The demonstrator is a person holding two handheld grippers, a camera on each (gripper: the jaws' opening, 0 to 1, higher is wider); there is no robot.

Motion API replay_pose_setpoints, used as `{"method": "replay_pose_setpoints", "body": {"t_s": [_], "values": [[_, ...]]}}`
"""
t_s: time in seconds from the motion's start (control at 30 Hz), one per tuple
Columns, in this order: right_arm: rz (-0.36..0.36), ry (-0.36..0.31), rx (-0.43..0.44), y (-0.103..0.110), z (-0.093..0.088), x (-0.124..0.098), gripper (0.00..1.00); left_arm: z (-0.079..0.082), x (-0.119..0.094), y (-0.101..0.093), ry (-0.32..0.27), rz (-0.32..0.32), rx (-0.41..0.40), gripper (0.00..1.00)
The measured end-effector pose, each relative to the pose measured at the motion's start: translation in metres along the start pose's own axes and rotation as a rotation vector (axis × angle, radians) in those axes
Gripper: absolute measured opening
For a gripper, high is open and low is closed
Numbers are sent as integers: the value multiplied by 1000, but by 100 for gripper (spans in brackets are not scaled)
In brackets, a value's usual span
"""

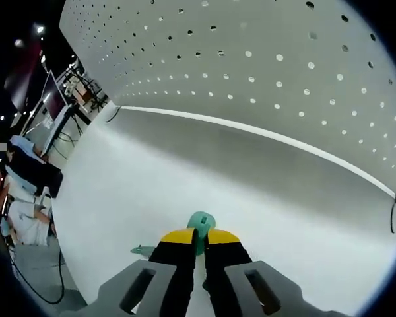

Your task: Insert the hook assembly into the mounting plate slot until the hook locks in place.

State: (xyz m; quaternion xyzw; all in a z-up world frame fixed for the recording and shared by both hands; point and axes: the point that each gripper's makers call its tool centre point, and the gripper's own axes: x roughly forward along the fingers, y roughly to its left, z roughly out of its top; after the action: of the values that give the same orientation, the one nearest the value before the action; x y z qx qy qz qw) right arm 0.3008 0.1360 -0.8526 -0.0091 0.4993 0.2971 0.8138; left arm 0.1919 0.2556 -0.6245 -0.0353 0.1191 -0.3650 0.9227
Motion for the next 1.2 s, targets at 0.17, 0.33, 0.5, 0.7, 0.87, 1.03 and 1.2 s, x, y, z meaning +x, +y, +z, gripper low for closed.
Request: {"method": "replay_pose_setpoints", "body": {"t_s": [0.17, 0.33, 0.5, 0.7, 0.87, 1.03, 1.2], "values": [[5, -4, 2, 0, 0, 0, 2, 0, 0, 0, 1, -1, 0, 82], [10, -6, 7, 1, 0, 0, 2, -1, 0, 0, 2, 1, 0, 82], [9, -14, 2, 1, 1, 1, 2, -1, 1, -1, 3, -2, 0, 82], [7, -28, -7, 1, 3, -1, 1, -1, 2, -1, 4, -4, 0, 82], [4, -49, -10, 1, 8, -5, 1, -1, 3, -2, 5, -8, 1, 82], [1, -66, -14, 2, 11, -10, 1, 0, 4, -3, 3, -12, 4, 82], [-4, -99, -28, 6, 18, -19, 1, 2, 5, -5, 1, -16, 7, 82]]}}
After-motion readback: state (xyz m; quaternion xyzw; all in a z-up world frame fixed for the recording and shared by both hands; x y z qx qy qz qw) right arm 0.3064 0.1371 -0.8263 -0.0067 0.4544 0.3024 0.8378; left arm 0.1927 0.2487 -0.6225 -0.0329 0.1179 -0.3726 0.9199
